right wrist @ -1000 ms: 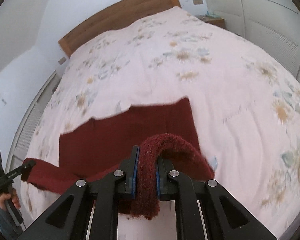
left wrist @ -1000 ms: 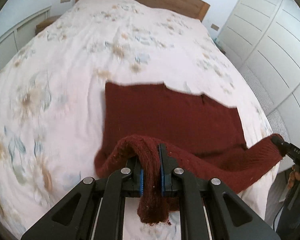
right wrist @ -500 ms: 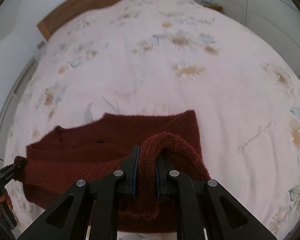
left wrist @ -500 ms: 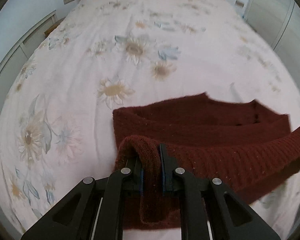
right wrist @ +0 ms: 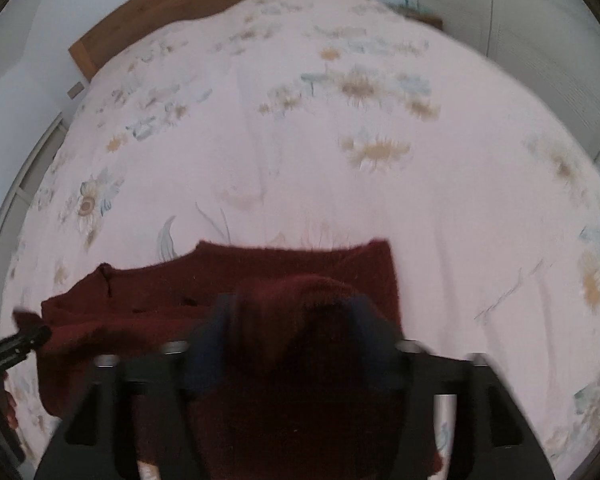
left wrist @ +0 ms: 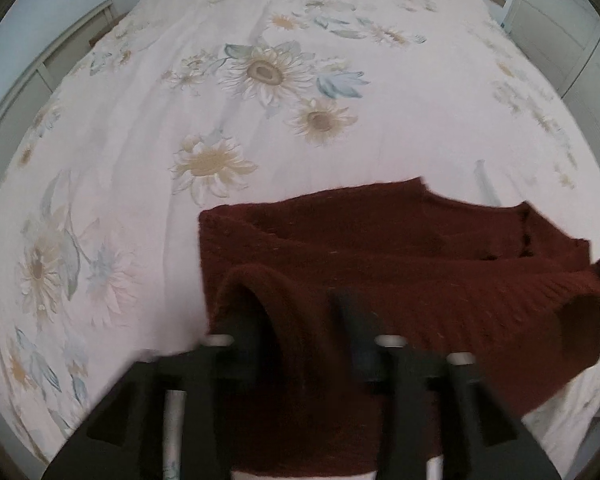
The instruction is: Fold small clothes
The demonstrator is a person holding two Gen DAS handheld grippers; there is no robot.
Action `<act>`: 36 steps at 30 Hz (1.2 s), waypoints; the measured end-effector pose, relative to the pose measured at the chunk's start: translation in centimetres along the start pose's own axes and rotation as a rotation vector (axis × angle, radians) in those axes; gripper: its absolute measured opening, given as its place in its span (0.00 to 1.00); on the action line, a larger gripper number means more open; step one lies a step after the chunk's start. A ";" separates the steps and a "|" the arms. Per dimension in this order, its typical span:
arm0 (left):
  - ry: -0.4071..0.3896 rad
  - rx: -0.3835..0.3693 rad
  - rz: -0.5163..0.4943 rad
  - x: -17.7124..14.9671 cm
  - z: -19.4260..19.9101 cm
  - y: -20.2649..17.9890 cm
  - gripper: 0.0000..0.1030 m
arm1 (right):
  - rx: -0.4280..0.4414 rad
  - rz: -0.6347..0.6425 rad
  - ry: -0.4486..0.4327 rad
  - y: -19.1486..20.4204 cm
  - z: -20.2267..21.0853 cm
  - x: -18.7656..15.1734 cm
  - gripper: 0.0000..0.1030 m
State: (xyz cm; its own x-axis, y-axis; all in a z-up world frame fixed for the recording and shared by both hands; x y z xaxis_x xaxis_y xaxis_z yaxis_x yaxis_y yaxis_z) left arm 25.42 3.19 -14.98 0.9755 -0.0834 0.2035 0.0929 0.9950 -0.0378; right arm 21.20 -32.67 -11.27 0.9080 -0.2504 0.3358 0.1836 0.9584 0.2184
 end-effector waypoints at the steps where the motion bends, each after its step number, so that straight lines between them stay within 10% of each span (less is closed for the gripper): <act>1: -0.016 -0.007 -0.010 0.0 0.7 -0.4 0.64 | -0.005 0.014 -0.012 0.3 0.5 0.1 0.76; 8: -0.132 -0.079 -0.070 0.0 5.0 -3.7 0.99 | -0.026 0.169 -0.096 4.3 3.9 -1.3 0.92; 20: -0.212 -0.038 -0.214 -5.3 3.2 -9.3 0.99 | -0.094 0.368 -0.071 10.4 -1.0 -9.2 1.00; 36: -0.114 0.040 -0.145 -8.2 -3.8 -2.7 0.99 | -0.153 0.207 -0.001 1.0 -4.8 -11.6 1.00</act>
State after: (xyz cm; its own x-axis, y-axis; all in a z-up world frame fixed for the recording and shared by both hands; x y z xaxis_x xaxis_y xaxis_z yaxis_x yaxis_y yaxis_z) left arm 17.91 1.02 -20.28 0.9234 -0.2216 0.3134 0.2208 0.9746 0.0385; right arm 12.64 -28.13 -19.30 0.9318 -0.0469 0.3600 0.0487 0.9988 0.0039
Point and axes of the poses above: each gripper's, at about its wrist camera, not at the fingertips, and z roughly against the way its jaws point, y to its left, x to its top, the point moved 6 cm from there along -z, roughly the way its jaws point, and after that the axes turned 9 degrees about y, right-handed, at the moved point
